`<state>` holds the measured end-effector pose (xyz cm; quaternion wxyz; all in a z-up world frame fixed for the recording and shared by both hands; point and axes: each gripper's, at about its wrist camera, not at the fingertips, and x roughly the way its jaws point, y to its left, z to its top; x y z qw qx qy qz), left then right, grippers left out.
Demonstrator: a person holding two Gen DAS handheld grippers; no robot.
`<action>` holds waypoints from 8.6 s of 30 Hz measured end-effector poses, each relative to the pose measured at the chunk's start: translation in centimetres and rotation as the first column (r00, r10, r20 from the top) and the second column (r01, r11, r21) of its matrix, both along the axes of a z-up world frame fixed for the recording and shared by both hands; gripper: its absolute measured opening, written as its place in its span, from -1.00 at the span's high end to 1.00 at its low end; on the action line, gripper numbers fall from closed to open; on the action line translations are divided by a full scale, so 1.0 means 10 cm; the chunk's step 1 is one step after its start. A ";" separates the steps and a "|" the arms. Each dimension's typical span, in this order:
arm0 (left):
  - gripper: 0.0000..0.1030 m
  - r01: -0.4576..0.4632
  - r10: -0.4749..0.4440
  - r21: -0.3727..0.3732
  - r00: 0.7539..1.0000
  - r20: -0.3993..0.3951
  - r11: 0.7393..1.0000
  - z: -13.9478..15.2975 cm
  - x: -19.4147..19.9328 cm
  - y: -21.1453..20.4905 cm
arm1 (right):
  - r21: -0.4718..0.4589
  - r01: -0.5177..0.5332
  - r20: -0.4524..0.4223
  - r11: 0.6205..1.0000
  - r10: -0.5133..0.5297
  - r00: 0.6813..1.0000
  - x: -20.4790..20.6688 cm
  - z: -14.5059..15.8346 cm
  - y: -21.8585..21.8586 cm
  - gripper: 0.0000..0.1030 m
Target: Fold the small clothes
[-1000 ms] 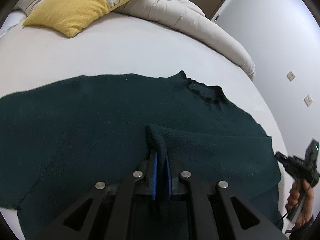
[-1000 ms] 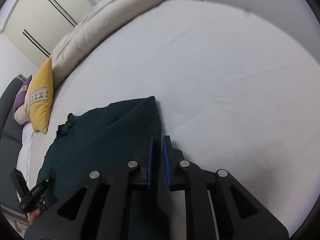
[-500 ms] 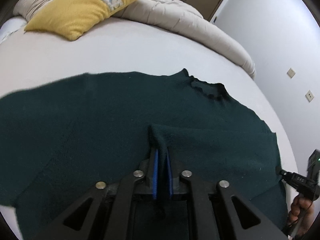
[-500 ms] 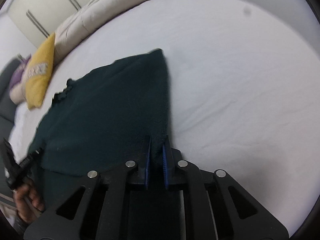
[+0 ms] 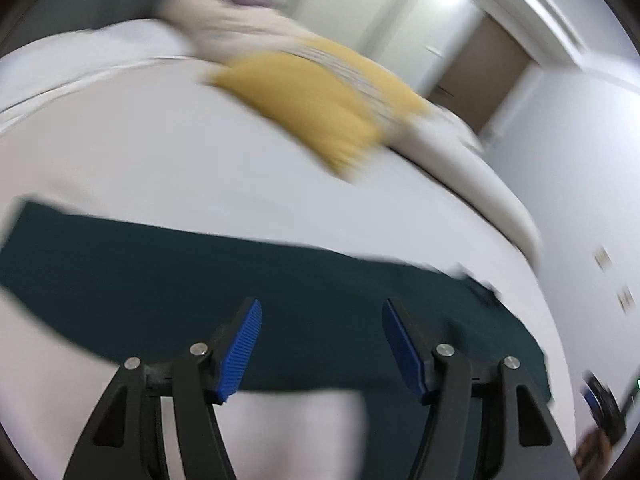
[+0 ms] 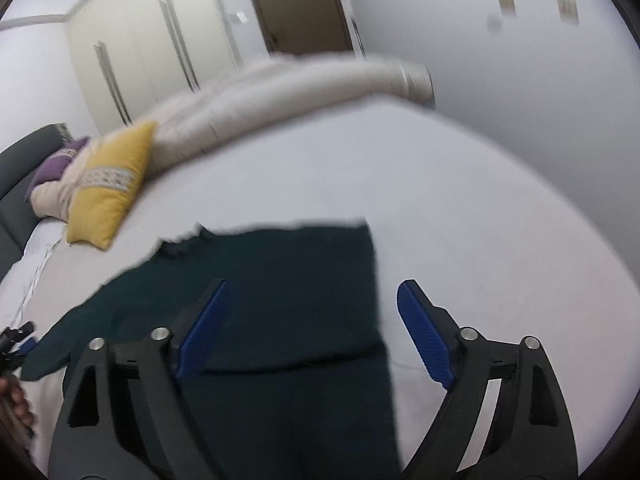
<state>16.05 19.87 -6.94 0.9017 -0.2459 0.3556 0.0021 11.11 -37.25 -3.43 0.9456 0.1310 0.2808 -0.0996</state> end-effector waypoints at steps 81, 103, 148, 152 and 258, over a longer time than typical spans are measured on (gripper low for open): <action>-0.40 0.159 -0.164 -0.071 0.983 -0.080 0.985 -0.19 0.49 -0.65 | 0.298 -0.260 -0.327 0.918 0.354 0.876 1.15 -0.68 0.88 0.88; 0.84 0.175 -0.149 0.115 0.968 -0.204 0.978 -0.50 1.22 -0.99 | 0.337 -0.283 -0.273 0.898 0.381 0.883 1.16 -0.80 0.81 0.88; -0.15 0.271 -0.258 0.115 0.959 -0.120 0.956 0.00 -0.57 -0.65 | 0.302 -0.194 -0.154 0.933 0.248 0.956 -0.35 -0.37 0.16 -0.38; -0.20 0.299 -0.294 0.014 0.944 -0.152 0.954 -0.11 -1.08 -0.57 | 0.323 -0.209 -0.145 0.923 0.266 0.953 -1.07 -0.35 0.09 -0.38; 0.89 0.297 -0.389 -0.450 0.912 -0.127 0.842 -0.28 -1.65 -0.18 | -0.143 -0.658 -0.450 0.739 0.543 0.709 -1.13 -0.28 0.98 -0.23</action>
